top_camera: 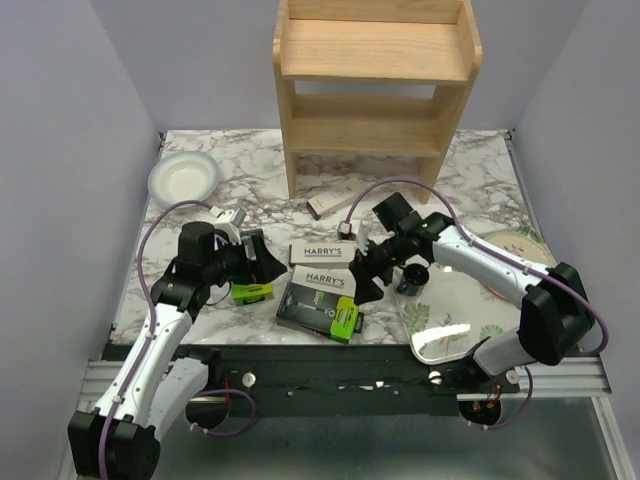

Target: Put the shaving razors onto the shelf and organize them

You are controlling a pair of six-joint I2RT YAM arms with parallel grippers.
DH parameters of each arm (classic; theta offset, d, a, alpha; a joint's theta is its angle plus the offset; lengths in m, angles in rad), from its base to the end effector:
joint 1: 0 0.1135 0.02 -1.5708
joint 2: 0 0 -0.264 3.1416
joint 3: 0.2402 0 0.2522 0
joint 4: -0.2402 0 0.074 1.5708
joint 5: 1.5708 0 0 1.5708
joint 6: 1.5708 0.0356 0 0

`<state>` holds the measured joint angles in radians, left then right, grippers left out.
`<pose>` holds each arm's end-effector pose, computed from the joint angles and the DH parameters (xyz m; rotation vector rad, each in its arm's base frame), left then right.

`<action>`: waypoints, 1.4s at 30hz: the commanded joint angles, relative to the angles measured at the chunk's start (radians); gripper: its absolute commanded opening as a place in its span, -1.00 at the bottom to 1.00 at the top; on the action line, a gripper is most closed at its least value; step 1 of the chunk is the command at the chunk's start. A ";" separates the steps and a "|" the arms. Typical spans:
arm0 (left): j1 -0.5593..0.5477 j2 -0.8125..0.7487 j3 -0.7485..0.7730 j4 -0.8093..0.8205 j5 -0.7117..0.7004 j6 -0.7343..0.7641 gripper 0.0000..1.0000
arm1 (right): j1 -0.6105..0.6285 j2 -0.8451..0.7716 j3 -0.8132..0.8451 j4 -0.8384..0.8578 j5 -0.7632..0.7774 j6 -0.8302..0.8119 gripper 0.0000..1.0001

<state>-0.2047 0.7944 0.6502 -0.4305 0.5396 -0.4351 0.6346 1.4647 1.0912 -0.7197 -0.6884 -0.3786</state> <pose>0.1665 -0.0532 0.2692 0.0751 2.2024 -0.9447 0.2191 0.1893 0.2524 -1.4520 2.1517 0.9998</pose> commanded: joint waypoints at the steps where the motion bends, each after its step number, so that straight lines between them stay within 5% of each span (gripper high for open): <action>1: -0.001 0.000 -0.092 0.027 0.059 -0.111 0.88 | 0.031 0.037 -0.060 0.029 -0.040 0.168 0.58; 10: -0.059 0.141 -0.135 0.148 0.164 -0.131 0.33 | 0.031 0.054 -0.135 0.080 -0.057 0.360 0.42; 26: -0.087 0.209 -0.107 0.164 0.129 -0.136 0.36 | -0.029 0.140 -0.206 0.068 -0.011 0.431 0.16; 42: -0.085 0.207 -0.123 0.179 0.103 -0.145 0.42 | -0.024 0.292 -0.145 0.120 -0.201 0.423 -0.06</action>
<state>-0.2886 1.0039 0.5343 -0.2703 0.6514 -0.5709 0.5945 1.7027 0.8986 -0.6010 -0.7933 0.0792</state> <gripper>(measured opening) 0.705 0.493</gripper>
